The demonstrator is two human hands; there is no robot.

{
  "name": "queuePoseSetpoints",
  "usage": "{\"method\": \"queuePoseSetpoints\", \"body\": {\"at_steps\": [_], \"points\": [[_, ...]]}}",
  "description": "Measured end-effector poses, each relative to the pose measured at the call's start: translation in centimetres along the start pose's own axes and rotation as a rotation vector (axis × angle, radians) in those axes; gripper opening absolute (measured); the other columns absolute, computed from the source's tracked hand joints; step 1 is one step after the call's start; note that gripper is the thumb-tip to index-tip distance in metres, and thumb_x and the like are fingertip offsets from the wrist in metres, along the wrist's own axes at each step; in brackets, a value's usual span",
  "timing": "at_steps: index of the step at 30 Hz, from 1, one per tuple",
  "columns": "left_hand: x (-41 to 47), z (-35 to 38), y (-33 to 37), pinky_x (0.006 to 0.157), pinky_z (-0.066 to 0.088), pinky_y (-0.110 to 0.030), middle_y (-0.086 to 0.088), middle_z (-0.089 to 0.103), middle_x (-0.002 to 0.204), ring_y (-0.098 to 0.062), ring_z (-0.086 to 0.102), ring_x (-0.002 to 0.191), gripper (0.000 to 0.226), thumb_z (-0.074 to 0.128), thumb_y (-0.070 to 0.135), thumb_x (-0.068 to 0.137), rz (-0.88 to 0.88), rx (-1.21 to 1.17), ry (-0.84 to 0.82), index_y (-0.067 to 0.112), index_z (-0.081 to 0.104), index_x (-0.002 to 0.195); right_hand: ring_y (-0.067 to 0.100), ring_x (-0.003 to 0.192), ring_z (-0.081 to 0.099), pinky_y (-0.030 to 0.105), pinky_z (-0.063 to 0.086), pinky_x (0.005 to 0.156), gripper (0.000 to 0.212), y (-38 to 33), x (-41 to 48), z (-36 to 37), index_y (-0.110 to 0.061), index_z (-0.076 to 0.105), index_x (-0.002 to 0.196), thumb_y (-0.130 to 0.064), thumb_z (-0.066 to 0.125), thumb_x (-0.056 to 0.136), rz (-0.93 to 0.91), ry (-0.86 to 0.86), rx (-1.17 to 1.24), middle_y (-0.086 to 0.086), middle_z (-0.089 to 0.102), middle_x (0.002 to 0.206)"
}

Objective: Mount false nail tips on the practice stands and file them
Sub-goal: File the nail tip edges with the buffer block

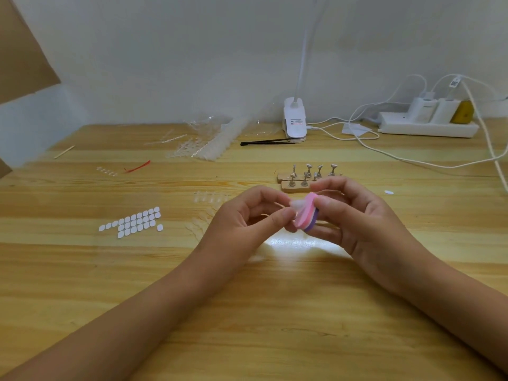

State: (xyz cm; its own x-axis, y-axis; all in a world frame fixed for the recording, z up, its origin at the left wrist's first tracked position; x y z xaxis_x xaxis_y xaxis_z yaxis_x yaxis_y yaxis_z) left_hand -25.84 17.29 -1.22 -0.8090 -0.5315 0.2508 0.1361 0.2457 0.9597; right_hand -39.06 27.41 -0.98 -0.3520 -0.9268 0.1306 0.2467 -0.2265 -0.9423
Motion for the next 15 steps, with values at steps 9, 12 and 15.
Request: {"method": "queuePoseSetpoints", "body": {"at_steps": [9, 12, 15], "points": [[0.03, -0.23, 0.29, 0.09, 0.054, -0.028, 0.004, 0.074, 0.095, -0.015, 0.069, 0.096, 0.01, 0.068, 0.026, 0.088, 0.075, 0.116, 0.017, 0.023, 0.073, 0.096, 0.024, 0.089, 0.072, 0.028, 0.058, 0.074, 0.022, -0.01, 0.03, 0.07, -0.013, 0.068, 0.093, -0.022, 0.073, 0.074, -0.002, -0.018, -0.001, 0.008, 0.07, 0.088], [-0.01, -0.25, 0.36, 0.089, 0.054, -0.027, 0.005, 0.074, 0.093, -0.015, 0.07, 0.094, 0.009, 0.069, 0.021, 0.09, 0.107, 0.17, 0.015, 0.025, 0.072, 0.097, 0.022, 0.088, 0.071, 0.028, 0.057, 0.076, 0.021, -0.23, 0.1, -0.37, -0.013, 0.068, 0.096, -0.021, 0.073, 0.077, -0.018, 0.014, -0.001, 0.005, 0.071, 0.088], [0.01, -0.42, 0.28, 0.088, 0.052, -0.025, 0.004, 0.074, 0.094, -0.015, 0.069, 0.094, 0.009, 0.07, 0.023, 0.088, 0.104, 0.144, 0.042, 0.025, 0.072, 0.096, 0.022, 0.089, 0.071, 0.028, 0.058, 0.075, 0.022, -0.01, -0.01, 0.06, -0.008, 0.065, 0.098, -0.018, 0.071, 0.08, -0.003, -0.033, -0.025, 0.006, 0.071, 0.089]]}}
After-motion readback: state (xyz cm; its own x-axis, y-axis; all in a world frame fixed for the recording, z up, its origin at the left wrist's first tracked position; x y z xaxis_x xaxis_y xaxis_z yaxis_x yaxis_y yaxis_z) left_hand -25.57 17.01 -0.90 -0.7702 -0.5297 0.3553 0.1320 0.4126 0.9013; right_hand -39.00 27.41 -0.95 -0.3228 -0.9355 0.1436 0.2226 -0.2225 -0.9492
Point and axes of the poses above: each hand's wrist, its own x-axis towards the middle knuckle, its own z-axis out of the palm, y = z × x, the point moved 5 cm from there along x, towards the middle knuckle
